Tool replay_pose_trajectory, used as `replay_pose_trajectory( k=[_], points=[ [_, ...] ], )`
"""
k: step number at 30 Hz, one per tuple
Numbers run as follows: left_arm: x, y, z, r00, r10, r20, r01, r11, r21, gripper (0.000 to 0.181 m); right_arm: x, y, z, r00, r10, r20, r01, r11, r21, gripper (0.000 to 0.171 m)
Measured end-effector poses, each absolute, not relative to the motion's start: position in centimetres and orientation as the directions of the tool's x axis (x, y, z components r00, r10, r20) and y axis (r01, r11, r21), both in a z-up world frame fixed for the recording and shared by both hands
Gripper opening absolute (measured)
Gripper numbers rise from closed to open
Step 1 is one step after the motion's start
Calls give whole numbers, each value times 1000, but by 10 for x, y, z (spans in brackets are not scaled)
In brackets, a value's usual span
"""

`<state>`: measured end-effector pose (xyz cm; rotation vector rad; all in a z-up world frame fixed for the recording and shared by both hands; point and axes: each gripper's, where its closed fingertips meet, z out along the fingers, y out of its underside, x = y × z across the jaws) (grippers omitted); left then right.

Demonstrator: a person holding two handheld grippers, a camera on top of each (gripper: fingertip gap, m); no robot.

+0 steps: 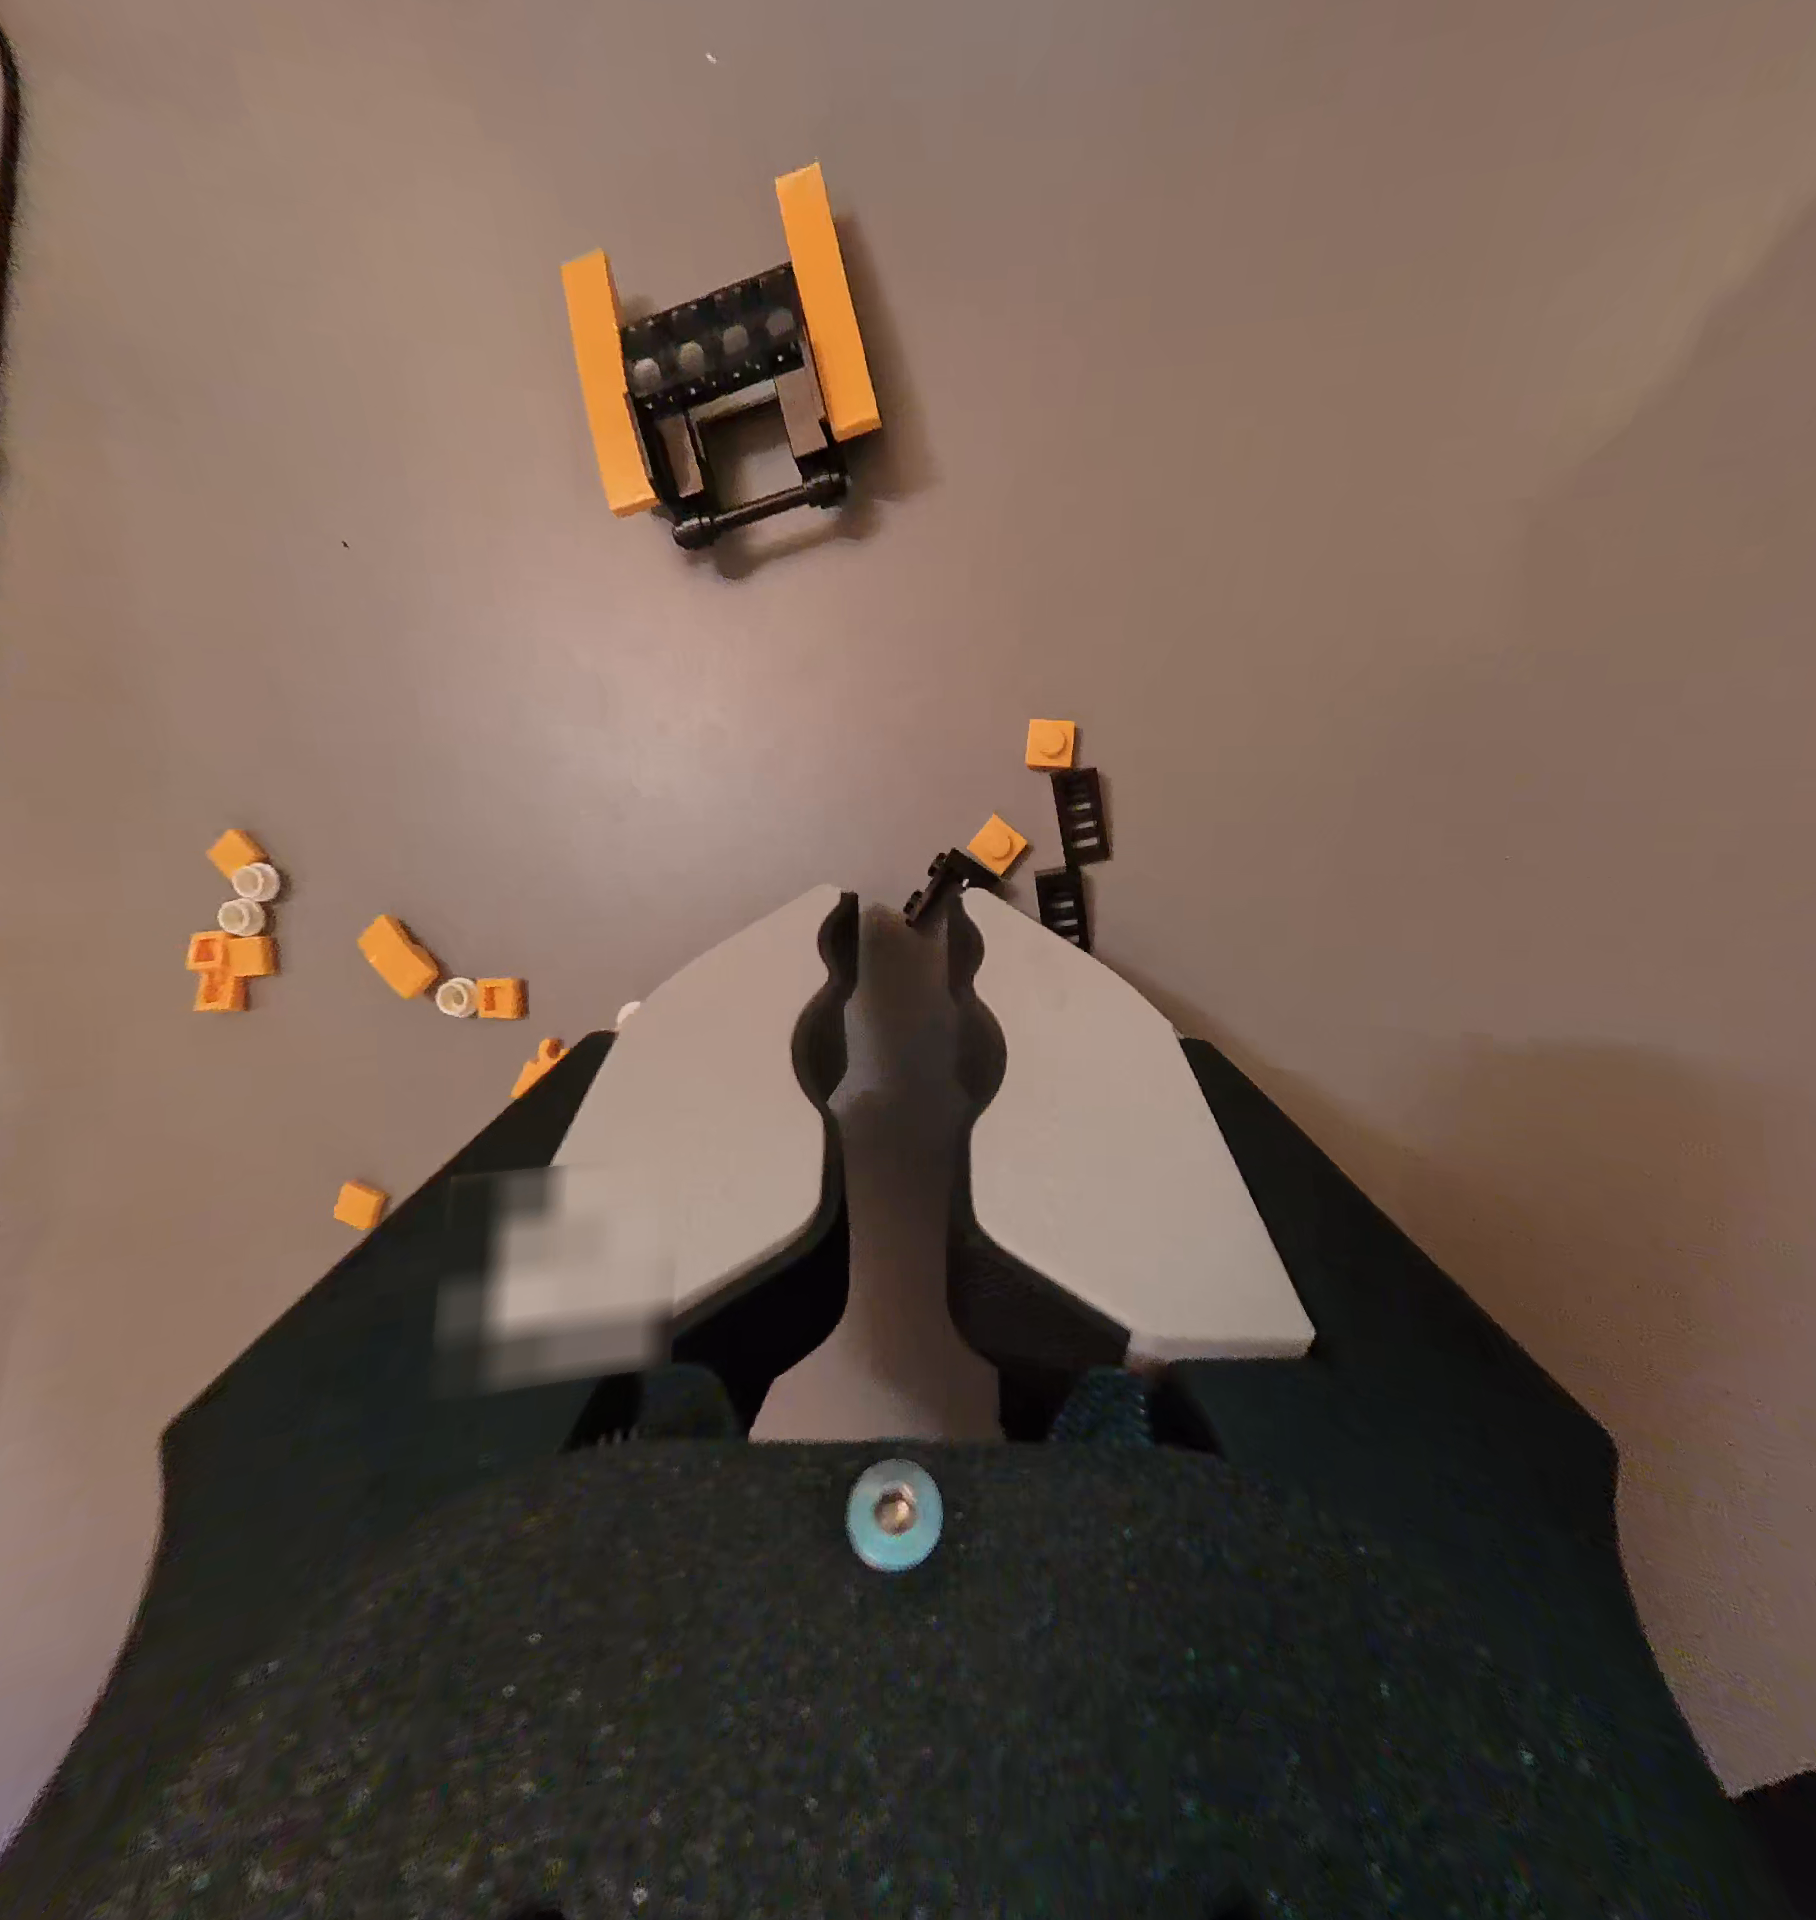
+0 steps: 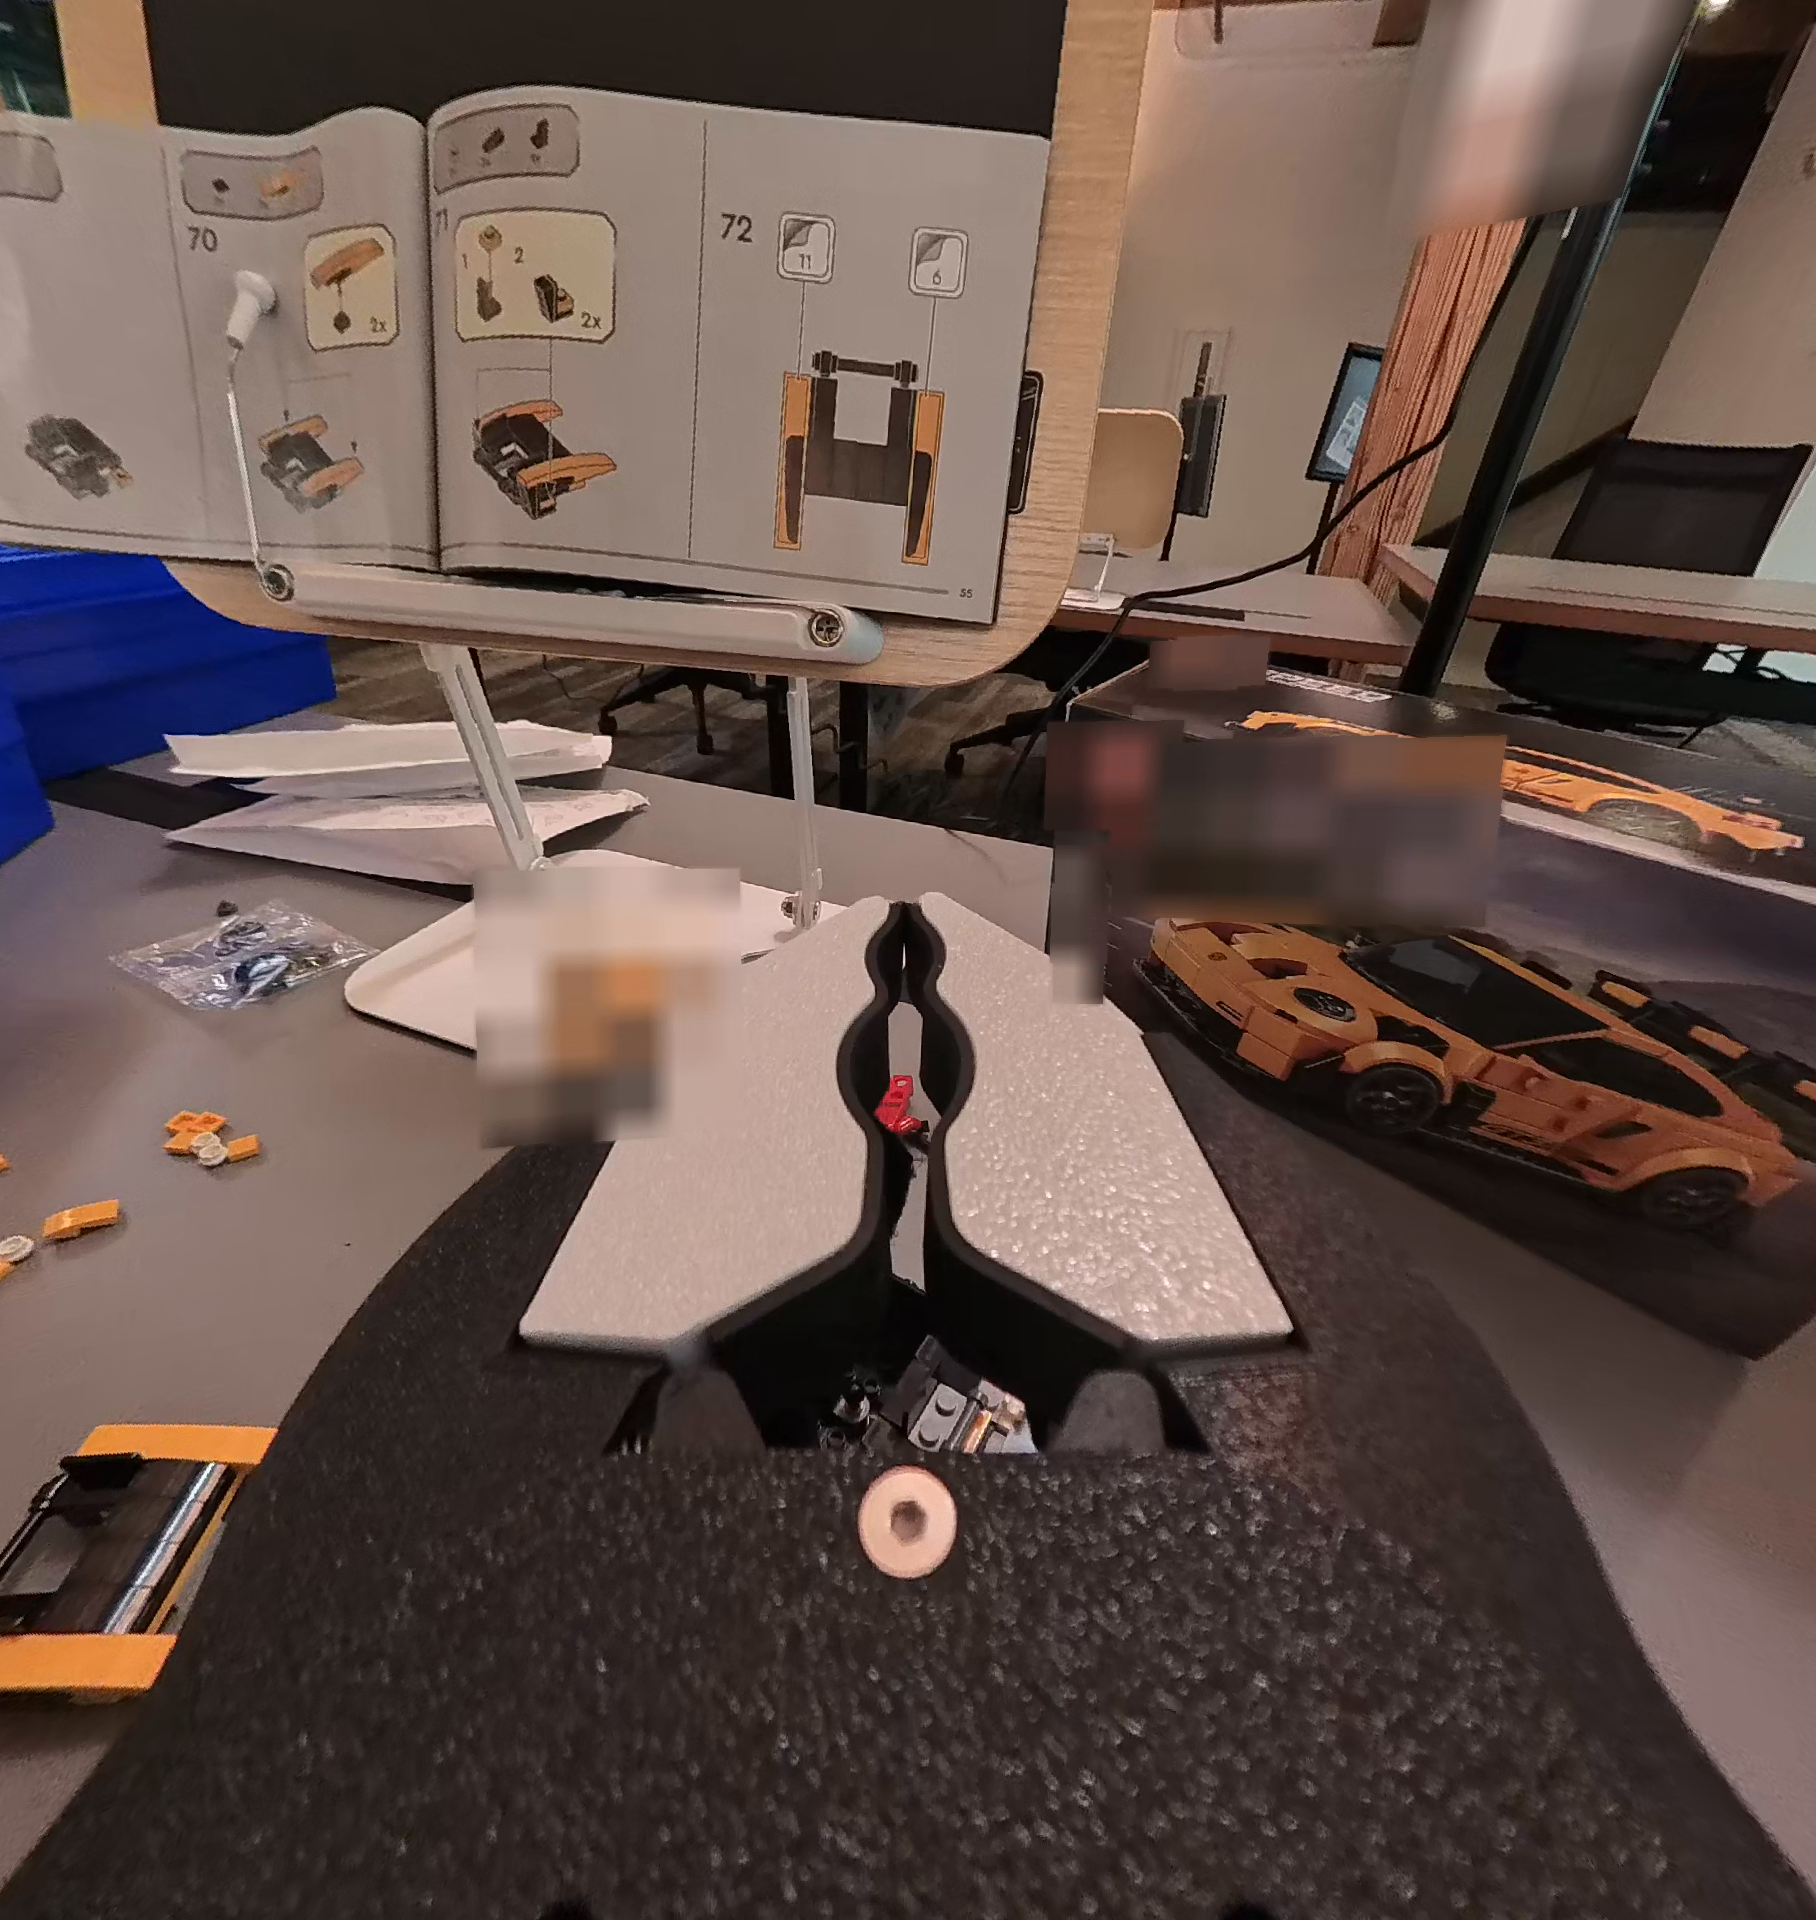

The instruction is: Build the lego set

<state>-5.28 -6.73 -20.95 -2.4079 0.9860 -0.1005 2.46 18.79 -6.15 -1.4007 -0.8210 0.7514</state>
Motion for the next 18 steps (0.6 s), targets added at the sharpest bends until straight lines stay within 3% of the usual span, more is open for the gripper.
replay_pose_trajectory(
  k=[6, 11, 14, 18],
  points=[
    [-78, -68, -163, 791, -584, -182, -562, -574, -596, 18, 24, 188, -64, 529, 847, 48, 32, 37, -999, 0],
    [-177, -100, -98, 895, -367, -254, -443, -663, -603, 12, 29, 194, -62, 561, 826, 56, 29, 49, -998, 0],
    [-243, -137, -93, 941, -249, -231, -334, -798, -501, 9, 33, 197, -59, 585, 809, 55, 18, 54, -998, 0],
    [-288, -191, -136, 979, -186, -78, -200, -951, -235, 16, 35, 198, -58, 602, 796, 66, 22, 66, -998, 0]
  ],
)
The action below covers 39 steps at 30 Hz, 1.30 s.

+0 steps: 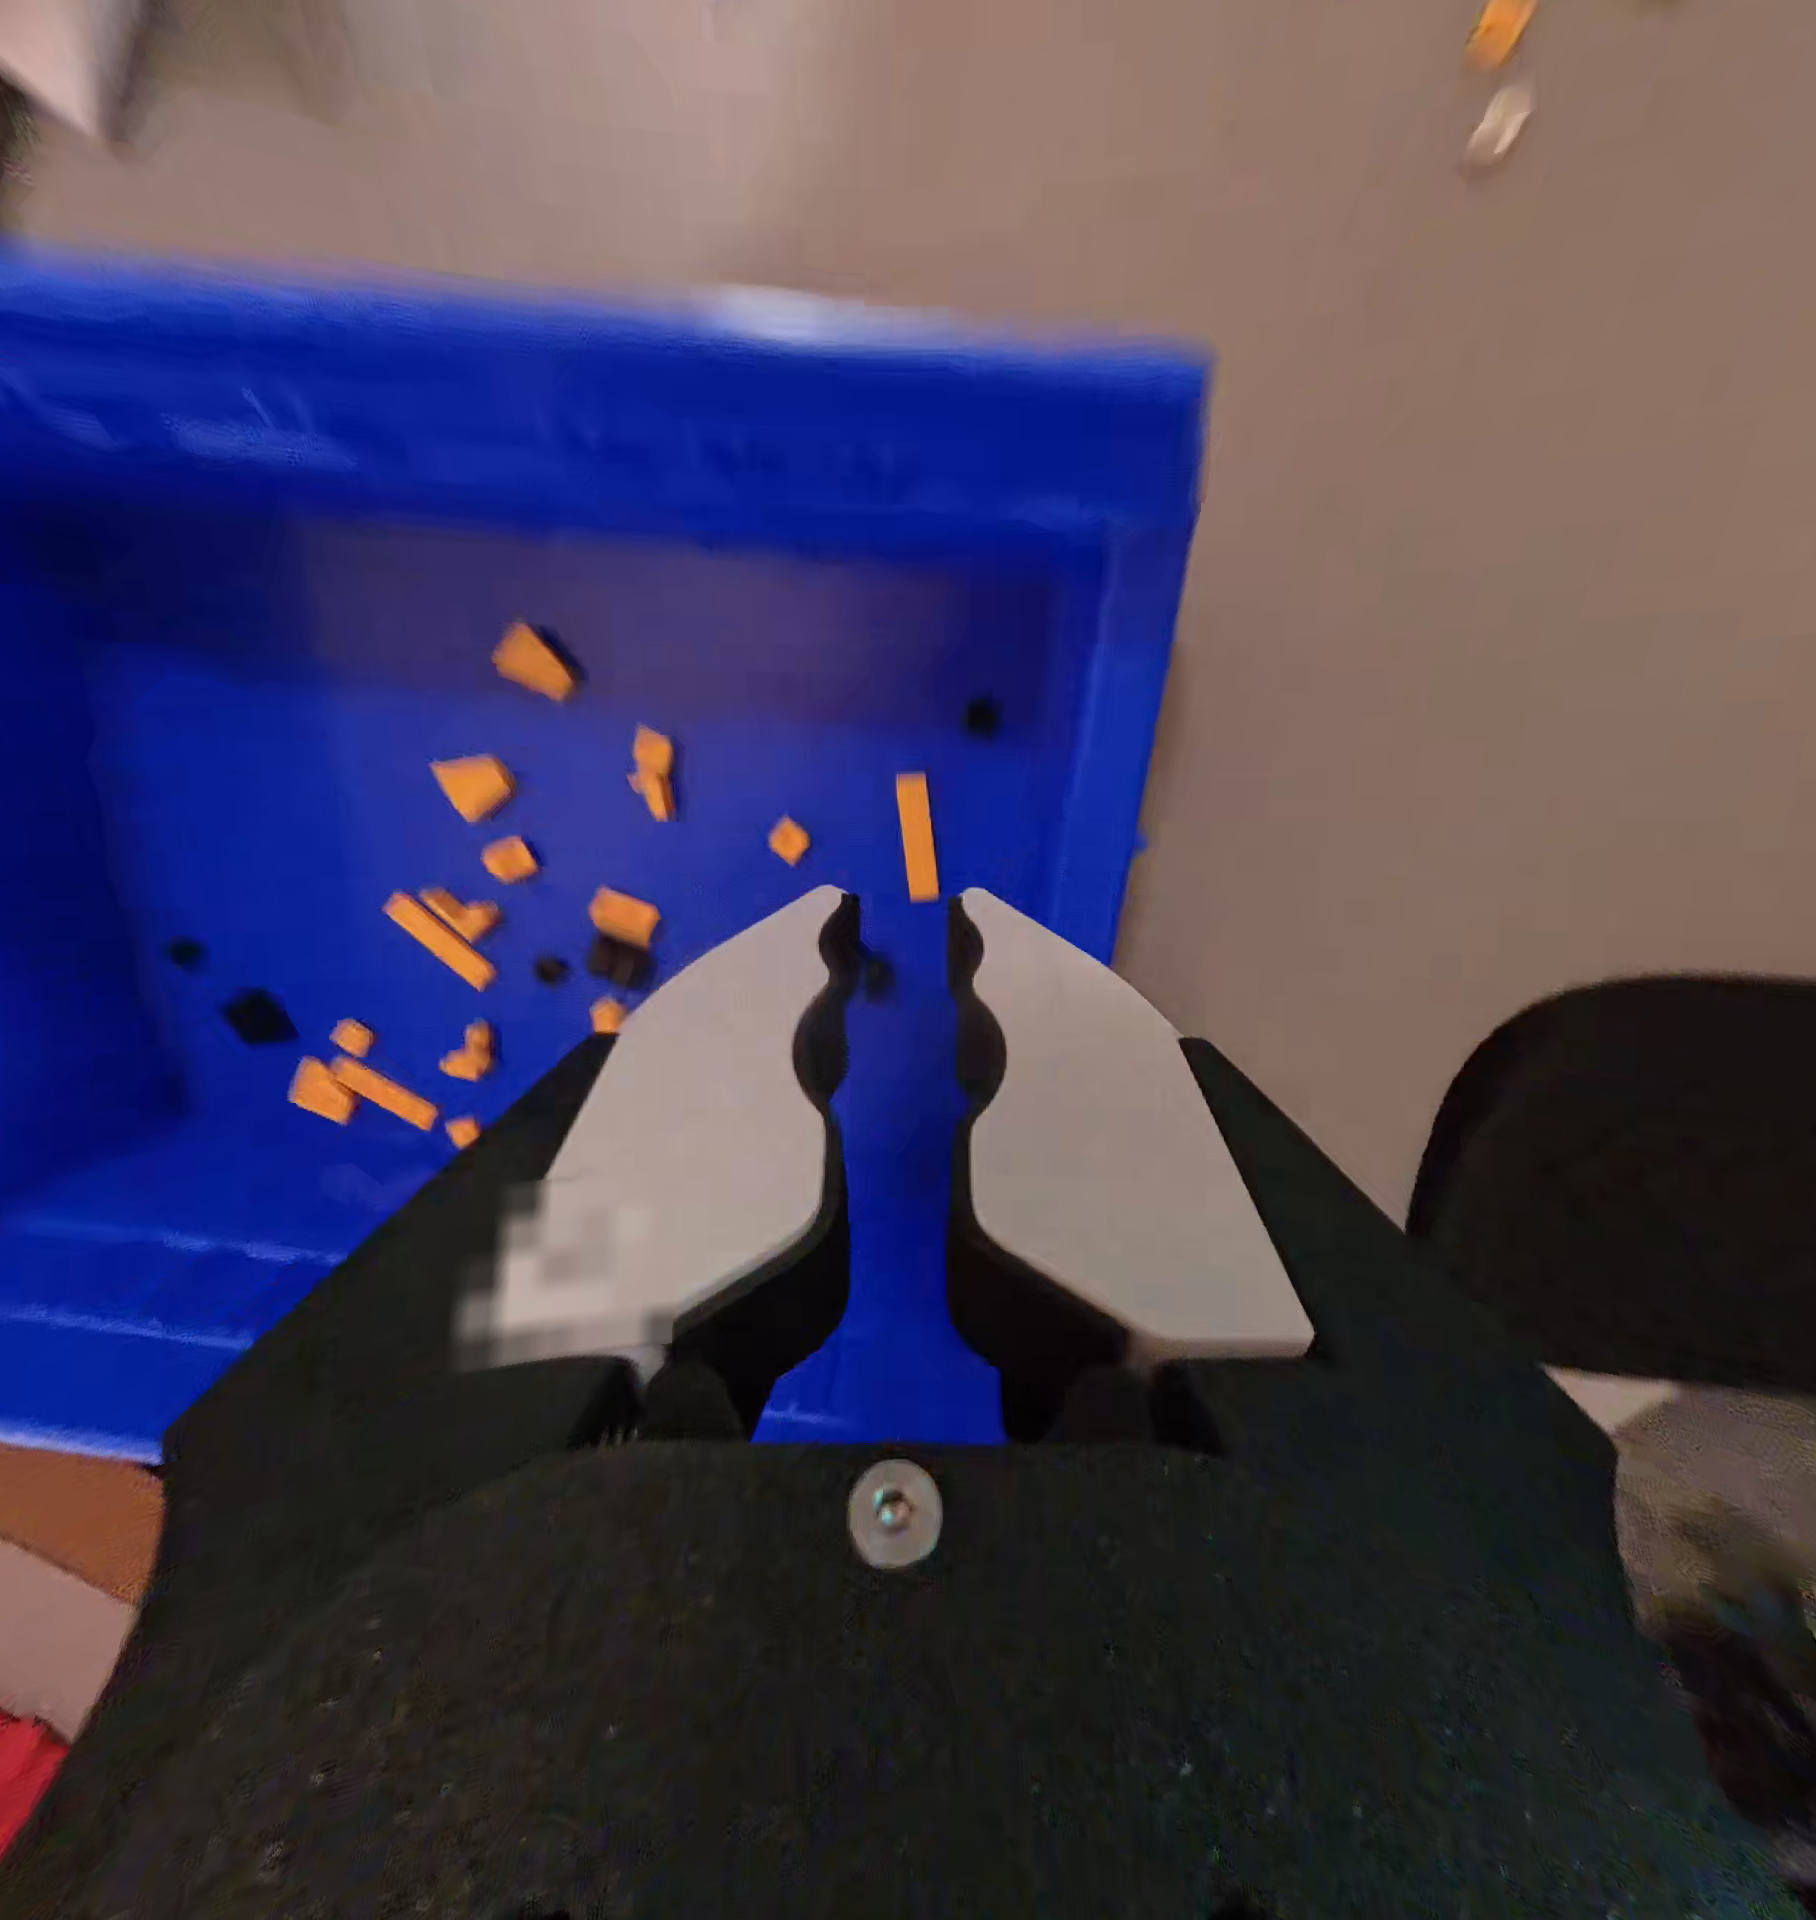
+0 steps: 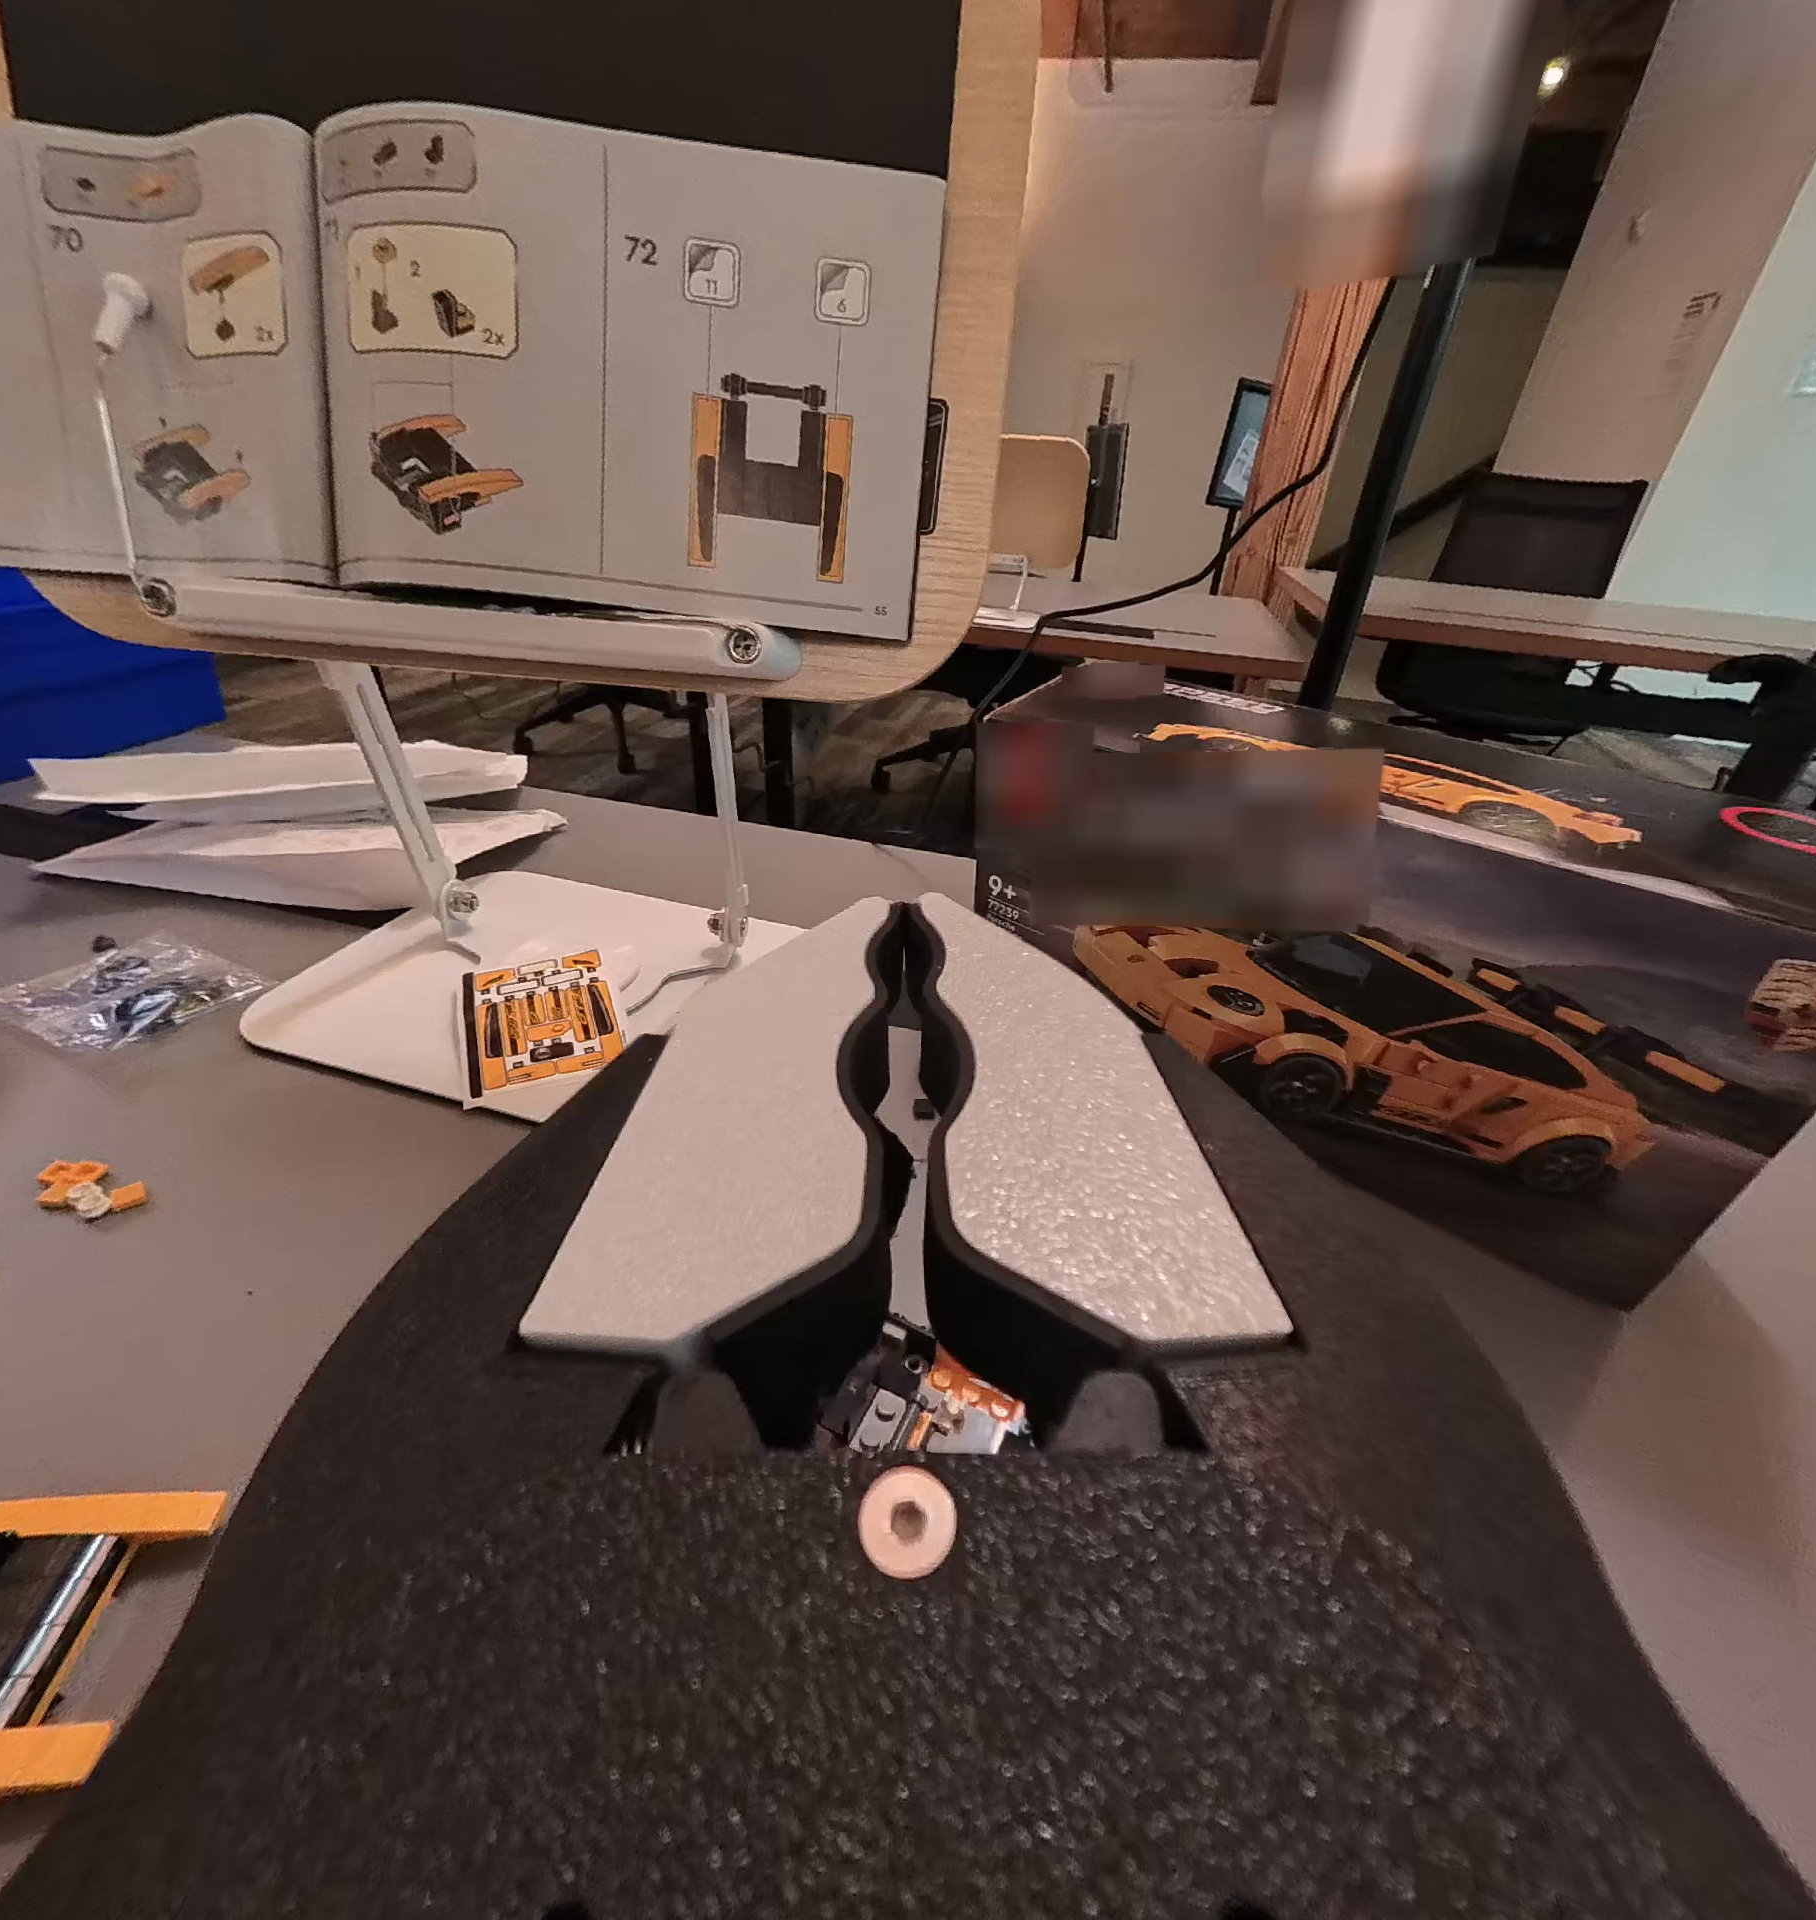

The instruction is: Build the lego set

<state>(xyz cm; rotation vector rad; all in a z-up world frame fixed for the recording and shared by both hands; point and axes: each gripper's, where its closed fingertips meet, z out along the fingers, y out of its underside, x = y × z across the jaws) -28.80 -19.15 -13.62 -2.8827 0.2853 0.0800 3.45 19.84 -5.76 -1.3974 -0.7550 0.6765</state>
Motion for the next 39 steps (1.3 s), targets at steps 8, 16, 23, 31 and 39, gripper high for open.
replay_pose_trajectory(
  k=[8, 16, 23, 31, 39],
  points=[
    [-307, -229, -196, 989, -145, 28, -146, -989, 39, 18, 43, 207, -57, 649, 759, 56, 22, 54, -998, 0],
    [-311, -230, -206, 994, -104, 39, -106, -992, 66, 15, 52, 219, -61, 699, 714, 40, 25, 32, -999, 0],
    [-311, -232, -210, 991, -133, 19, -134, -988, 75, 11, 51, 218, -61, 695, 718, 41, 26, 32, -999, 0],
    [-315, -228, -174, 986, -150, -75, -151, -988, -10, 10, 49, 216, -60, 685, 727, 40, 23, 33, -999, 0],
    [-262, -184, -131, 946, -286, -151, -319, -903, -287, 9, 51, 216, -57, 691, 721, 43, 20, 41, -999, 0]
  ],
)
